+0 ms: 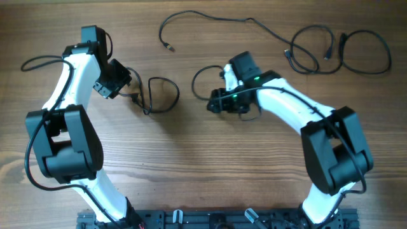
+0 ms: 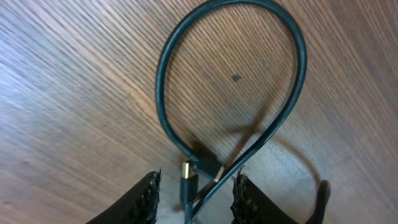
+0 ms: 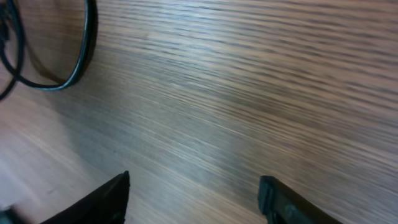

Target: Untangle cables

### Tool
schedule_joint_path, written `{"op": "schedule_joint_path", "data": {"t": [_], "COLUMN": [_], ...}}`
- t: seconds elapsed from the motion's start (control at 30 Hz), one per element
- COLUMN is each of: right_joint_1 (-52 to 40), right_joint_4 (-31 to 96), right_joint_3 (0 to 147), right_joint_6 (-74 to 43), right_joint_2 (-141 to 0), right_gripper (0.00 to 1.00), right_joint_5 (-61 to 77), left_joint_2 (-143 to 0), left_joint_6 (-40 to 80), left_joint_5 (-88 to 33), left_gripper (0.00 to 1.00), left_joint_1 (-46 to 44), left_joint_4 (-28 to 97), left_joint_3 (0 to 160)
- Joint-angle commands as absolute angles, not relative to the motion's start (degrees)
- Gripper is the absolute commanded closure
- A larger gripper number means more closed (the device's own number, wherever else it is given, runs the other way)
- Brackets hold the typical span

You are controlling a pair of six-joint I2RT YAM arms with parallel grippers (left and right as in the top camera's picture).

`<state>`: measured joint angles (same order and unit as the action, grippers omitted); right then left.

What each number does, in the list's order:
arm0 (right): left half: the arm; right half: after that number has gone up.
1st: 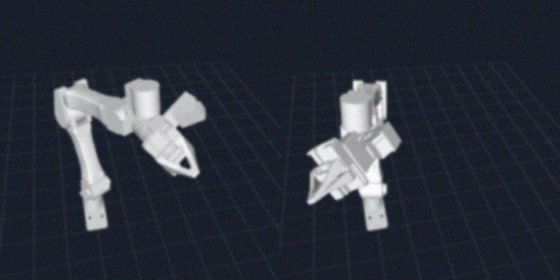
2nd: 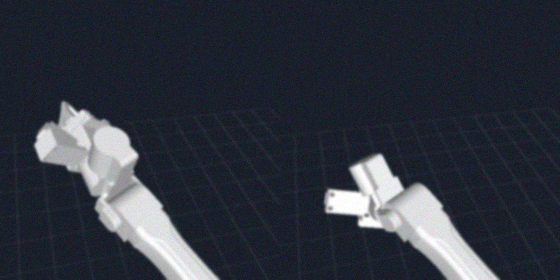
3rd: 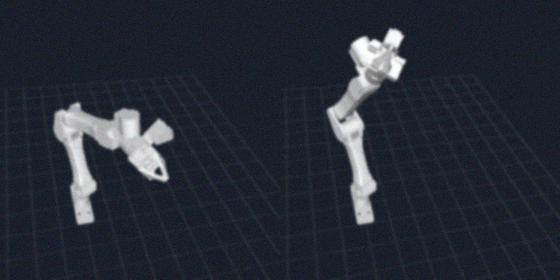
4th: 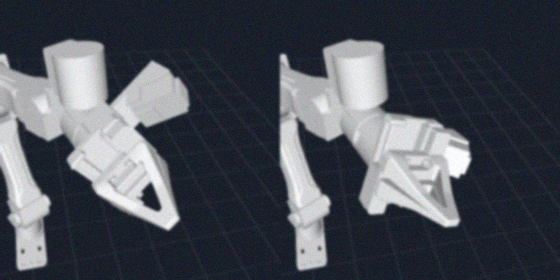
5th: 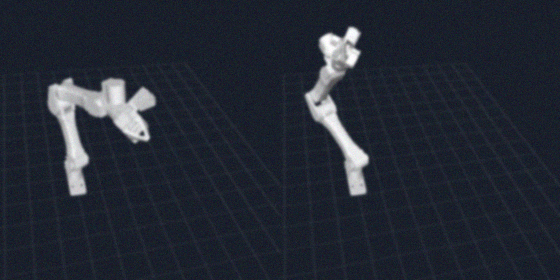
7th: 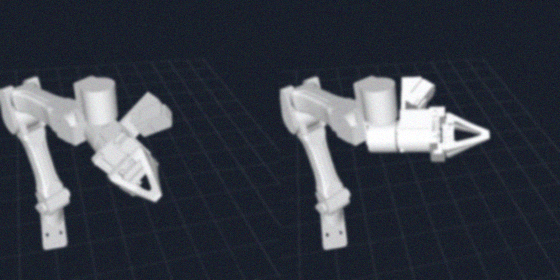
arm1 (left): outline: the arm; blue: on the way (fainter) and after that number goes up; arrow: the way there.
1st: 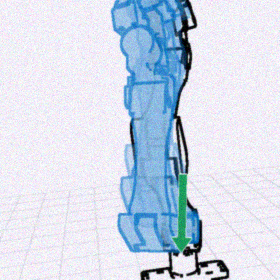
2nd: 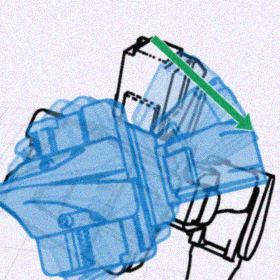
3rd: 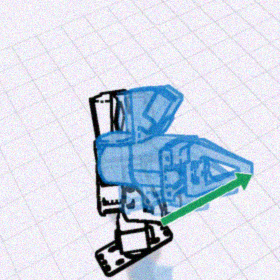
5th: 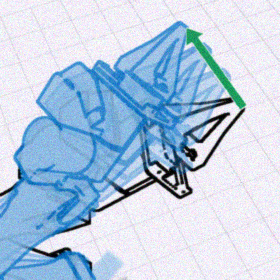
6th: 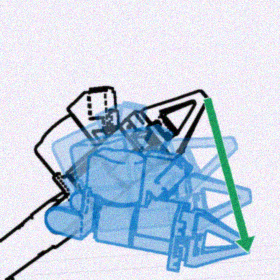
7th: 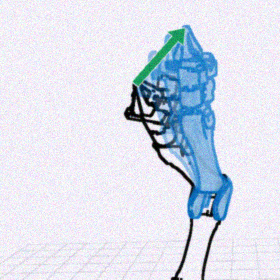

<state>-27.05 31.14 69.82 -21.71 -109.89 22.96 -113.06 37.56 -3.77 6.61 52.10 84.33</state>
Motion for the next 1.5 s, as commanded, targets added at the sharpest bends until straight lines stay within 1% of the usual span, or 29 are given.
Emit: {"op": "schedule_joint_path", "data": {"t": [0.0, 0.13, 0.53, 0.9, 1.1, 1.2, 1.27, 1.33, 1.47], "right_joint_1": [-30.72, -31.88, -31.86, -31.86, -31.86, -31.86, -31.86, -31.86, -31.86], "right_joint_4": [30.00, 29.32, 29.19, 29.17, 29.17, 29.17, 29.17, 29.17, 29.17], "right_joint_3": [69.17, 69.14, 69.10, 69.08, 69.08, 69.08, 69.08, 69.08, 69.08], "right_joint_6": [-22.96, -22.50, -22.46, -22.50, -22.48, -22.50, -22.50, -22.50, -22.48], "right_joint_2": [-108.42, -108.42, -108.42, -108.42, -108.42, -108.42, -108.42, -108.42, -108.42], "right_gripper": [0.28, 0.27, 0.27, 0.26, 0.26, 0.26, 0.26, 0.26, 0.26], "right_joint_5": [14.41, 13.50, 13.50, 13.50, 13.50, 13.50, 13.50, 13.50, 13.50], "left_joint_2": [-113.69, -113.86, -114.45, -114.45, -114.45, -114.45, -114.45, -114.45, -114.43], "left_joint_6": [43.99, 45.93, 50.22, 51.92, 51.83, 51.57, 51.44, 51.46, 51.27], "left_joint_5": [-4.89, -4.69, -4.45, -2.94, -2.87, -2.87, -2.50, -2.50, -2.59], "left_gripper": [0.59, 0.62, 0.66, 0.67, 0.75, 0.76, 0.83, 0.96, 0.96], "left_joint_1": [6.66, 6.61, 6.66, 6.68, 6.68, 6.68, 6.68, 6.66, 6.68], "left_joint_4": [50.09, 48.36, 39.11, 33.56, 35.42, 36.49, 36.69, 36.67, 36.42], "left_joint_3": [82.24, 80.84, 73.32, 68.16, 67.70, 67.70, 67.70, 67.70, 67.72]}}
